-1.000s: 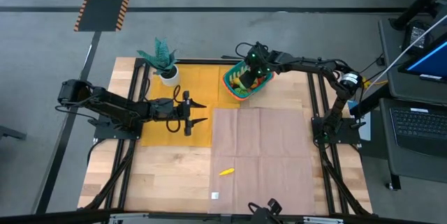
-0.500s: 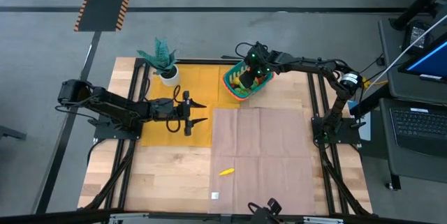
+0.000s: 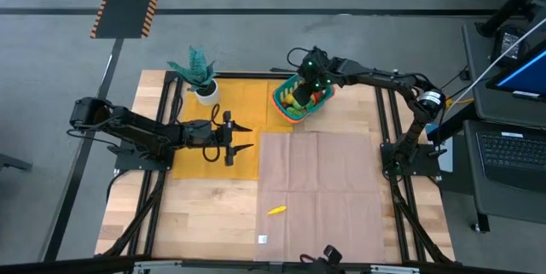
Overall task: Pick and placing Produce into tupperware
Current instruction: Put the corn into the basket
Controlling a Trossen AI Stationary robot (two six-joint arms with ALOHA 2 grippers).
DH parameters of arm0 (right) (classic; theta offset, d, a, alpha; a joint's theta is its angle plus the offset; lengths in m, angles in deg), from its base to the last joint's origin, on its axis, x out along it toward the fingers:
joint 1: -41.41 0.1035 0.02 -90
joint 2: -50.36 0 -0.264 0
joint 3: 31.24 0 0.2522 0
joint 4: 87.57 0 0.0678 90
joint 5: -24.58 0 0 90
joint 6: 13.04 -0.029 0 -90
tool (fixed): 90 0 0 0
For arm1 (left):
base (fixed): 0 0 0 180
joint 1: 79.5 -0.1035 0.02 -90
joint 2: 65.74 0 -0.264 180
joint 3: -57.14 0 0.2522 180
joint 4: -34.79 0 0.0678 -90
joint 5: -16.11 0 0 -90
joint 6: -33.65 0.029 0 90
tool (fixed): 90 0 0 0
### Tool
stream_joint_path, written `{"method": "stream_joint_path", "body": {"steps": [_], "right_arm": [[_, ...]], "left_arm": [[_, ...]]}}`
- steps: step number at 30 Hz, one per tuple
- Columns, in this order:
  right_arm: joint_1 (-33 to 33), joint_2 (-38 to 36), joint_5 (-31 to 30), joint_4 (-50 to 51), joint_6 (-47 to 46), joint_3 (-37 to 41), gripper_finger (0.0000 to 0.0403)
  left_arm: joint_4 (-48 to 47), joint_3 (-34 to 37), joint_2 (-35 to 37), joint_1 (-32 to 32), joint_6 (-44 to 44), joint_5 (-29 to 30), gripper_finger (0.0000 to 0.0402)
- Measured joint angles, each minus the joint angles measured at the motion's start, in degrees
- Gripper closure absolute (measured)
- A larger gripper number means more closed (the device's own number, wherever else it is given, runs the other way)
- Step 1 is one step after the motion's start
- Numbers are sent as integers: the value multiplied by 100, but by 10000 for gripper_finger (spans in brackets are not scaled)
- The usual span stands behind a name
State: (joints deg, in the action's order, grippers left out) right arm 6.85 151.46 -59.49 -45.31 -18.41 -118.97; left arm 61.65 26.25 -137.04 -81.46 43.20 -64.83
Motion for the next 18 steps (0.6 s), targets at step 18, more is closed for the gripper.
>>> {"method": "stream_joint_path", "body": {"steps": [18], "right_arm": [[1976,-2550,-904,-2786,719,2864,212]], "left_arm": [[-888,0,1112,394,-155,2,175]]}}
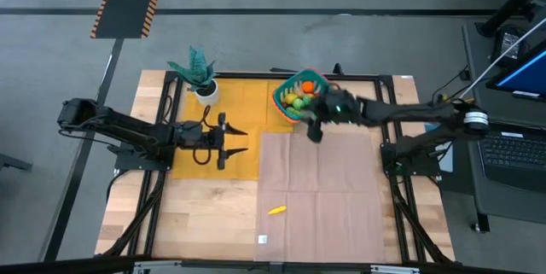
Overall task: Pick and placing Produce into tupperware
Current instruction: Put the corn into the basket
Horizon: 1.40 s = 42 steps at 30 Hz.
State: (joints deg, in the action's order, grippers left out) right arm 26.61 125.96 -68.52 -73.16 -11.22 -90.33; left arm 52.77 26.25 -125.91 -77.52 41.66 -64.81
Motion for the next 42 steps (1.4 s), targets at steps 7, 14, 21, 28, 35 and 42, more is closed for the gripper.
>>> {"method": "stream_joint_path", "body": {"steps": [7,14,21,28,35,42], "right_arm": [[810,-209,33,-2196,-583,1304,212],[987,-203,16,-2274,-669,1470,212],[985,-198,105,-2315,-514,1470,212],[985,-198,170,-2318,-284,1470,212],[1330,-193,171,-2205,-93,1305,212],[2221,-193,-600,-1186,534,703,212]], "left_arm": [[56,237,15,41,-149,-2,175],[762,567,15,19,-153,-1,175],[806,616,15,-93,-151,0,175],[817,616,15,-164,-153,2,175],[816,616,15,-164,-146,2,175],[804,616,12,-164,-153,2,175]]}}
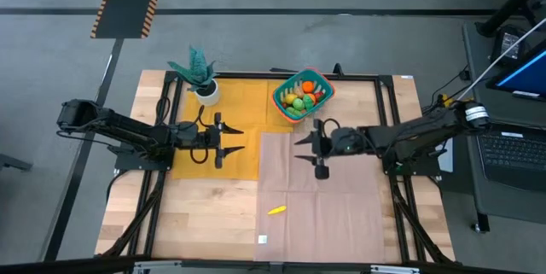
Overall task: Pick and placing Produce into tupperware
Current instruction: Put the corn into the basket
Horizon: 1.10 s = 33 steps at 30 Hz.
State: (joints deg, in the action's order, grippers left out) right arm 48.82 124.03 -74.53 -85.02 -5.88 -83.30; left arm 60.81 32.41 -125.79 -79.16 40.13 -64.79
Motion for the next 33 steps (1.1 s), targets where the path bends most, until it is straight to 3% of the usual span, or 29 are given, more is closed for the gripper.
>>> {"method": "stream_joint_path", "body": {"steps": [4,8,14,23,30,33], "right_arm": [[455,0,-397,687,-61,-299,212],[878,0,-503,714,-126,-388,212],[1494,78,-1272,724,-449,-398,212],[2121,761,-1665,752,-1115,-553,212],[2374,1913,-1664,2085,-1314,-1936,212],[2419,2416,-1374,2596,-1516,-2599,212]], "left_arm": [[-10,0,0,0,-24,0,175],[-14,0,0,0,-137,0,175],[-29,0,0,0,-300,0,175],[-29,0,0,0,-313,0,175],[-77,-2,-2,4,-490,-1,175],[-78,-2,-2,7,-487,-2,175]]}}
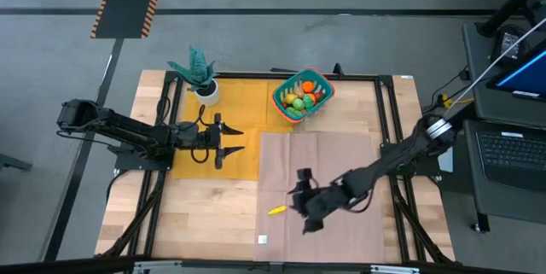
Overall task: Pick and placing Produce into tupperware
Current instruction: Put the corn into the basket
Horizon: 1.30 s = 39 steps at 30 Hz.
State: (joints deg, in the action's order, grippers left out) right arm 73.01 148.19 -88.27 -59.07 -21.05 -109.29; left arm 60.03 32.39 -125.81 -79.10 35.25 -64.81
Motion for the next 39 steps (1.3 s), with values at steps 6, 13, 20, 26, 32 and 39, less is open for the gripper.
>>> {"method": "stream_joint_path", "body": {"steps": [6,13,20,26,32,39], "right_arm": [[26,825,486,191,-269,-861,212],[19,1414,498,169,-577,-1099,212],[21,1668,513,-59,-829,-1101,212],[16,1760,515,-219,-969,-1038,212],[4,1814,517,-440,-1264,-911,212],[-113,1811,520,-1127,-1303,-570,212]], "left_arm": [[-32,0,-2,0,4,0,175],[-109,-4,-2,0,43,0,175],[-120,-4,-2,0,47,0,175],[-127,-4,-2,2,45,0,175],[-129,-4,-2,2,46,0,175],[-155,-4,-2,2,48,0,175]]}}
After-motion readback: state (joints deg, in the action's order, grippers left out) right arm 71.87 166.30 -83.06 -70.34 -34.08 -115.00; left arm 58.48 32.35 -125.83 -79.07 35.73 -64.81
